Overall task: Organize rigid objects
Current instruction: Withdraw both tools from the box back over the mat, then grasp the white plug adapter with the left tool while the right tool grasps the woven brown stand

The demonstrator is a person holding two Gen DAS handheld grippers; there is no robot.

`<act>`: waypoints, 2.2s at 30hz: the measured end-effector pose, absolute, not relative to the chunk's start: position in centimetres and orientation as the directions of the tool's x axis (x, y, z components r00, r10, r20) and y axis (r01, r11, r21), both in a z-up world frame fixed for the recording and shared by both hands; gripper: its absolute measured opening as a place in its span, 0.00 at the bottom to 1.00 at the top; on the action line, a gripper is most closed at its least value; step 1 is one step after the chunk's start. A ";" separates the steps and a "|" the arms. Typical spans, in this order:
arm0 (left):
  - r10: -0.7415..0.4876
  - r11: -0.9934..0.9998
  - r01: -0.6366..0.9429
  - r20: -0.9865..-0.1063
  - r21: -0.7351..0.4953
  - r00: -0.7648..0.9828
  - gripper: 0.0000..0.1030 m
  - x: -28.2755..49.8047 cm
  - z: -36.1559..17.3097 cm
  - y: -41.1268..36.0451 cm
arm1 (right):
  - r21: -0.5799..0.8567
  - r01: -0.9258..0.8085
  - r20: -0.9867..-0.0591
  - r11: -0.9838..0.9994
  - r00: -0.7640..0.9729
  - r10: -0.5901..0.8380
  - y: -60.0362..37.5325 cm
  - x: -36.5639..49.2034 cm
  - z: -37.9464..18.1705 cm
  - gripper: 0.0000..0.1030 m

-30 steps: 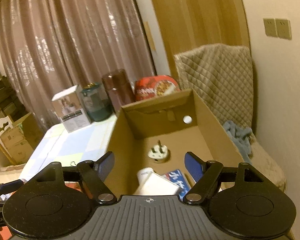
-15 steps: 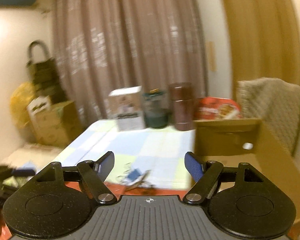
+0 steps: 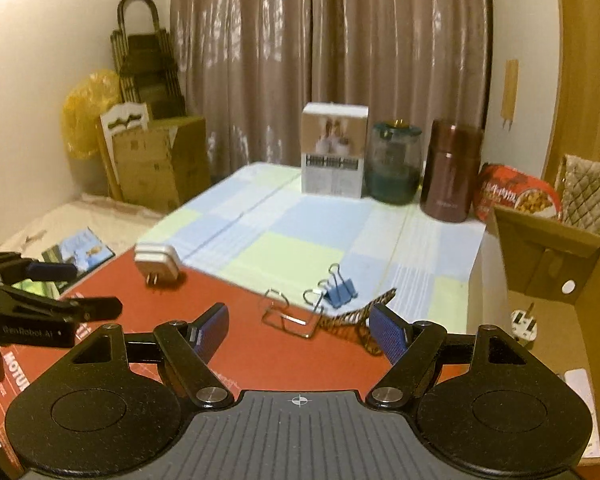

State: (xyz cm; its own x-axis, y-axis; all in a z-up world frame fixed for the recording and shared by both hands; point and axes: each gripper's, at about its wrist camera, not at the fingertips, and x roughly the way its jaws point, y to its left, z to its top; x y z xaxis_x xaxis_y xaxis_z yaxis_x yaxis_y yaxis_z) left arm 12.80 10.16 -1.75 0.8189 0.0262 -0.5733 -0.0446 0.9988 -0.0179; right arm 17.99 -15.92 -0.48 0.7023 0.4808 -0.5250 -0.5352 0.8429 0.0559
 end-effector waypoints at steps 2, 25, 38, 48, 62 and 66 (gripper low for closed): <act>0.049 0.998 -0.064 -0.579 -0.006 0.814 0.81 13.4 -2.1 10.7 | 0.049 -0.530 -0.541 0.847 0.699 0.468 -15.7 18.6 -0.9 0.72; 0.223 0.961 -0.276 -0.589 0.000 0.777 0.90 24.4 -7.3 16.0 | 0.089 -0.402 -0.667 0.912 0.655 0.354 -13.6 26.4 -6.1 0.72; 0.280 0.937 -0.350 -0.606 0.003 0.744 0.61 27.6 -10.8 17.3 | 0.112 -0.366 -0.699 0.924 0.632 0.335 -14.7 28.0 -6.8 0.72; 0.157 0.969 -0.241 -0.604 -0.061 0.781 0.59 25.8 -7.7 14.8 | 0.116 -0.355 -0.687 0.928 0.646 0.333 -15.4 28.0 -6.6 0.72; -0.026 0.995 -0.034 -0.555 -0.098 0.831 0.59 22.8 -2.3 8.4 | 0.195 -0.272 -0.650 0.942 0.684 0.332 -16.3 29.8 -7.2 0.72; -0.046 0.993 -0.022 -0.550 -0.116 0.834 0.59 23.9 -2.5 7.8 | 0.196 -0.260 -0.648 0.946 0.690 0.324 -16.3 30.7 -7.6 0.65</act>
State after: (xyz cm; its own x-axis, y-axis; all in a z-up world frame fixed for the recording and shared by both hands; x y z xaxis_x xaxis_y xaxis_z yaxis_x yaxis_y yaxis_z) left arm 23.91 7.81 -2.45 0.8336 -0.0459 -0.5505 -0.0219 0.9930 -0.1160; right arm 30.70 -16.27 -7.57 0.6896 0.3240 -0.6477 -0.2597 0.9455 0.1964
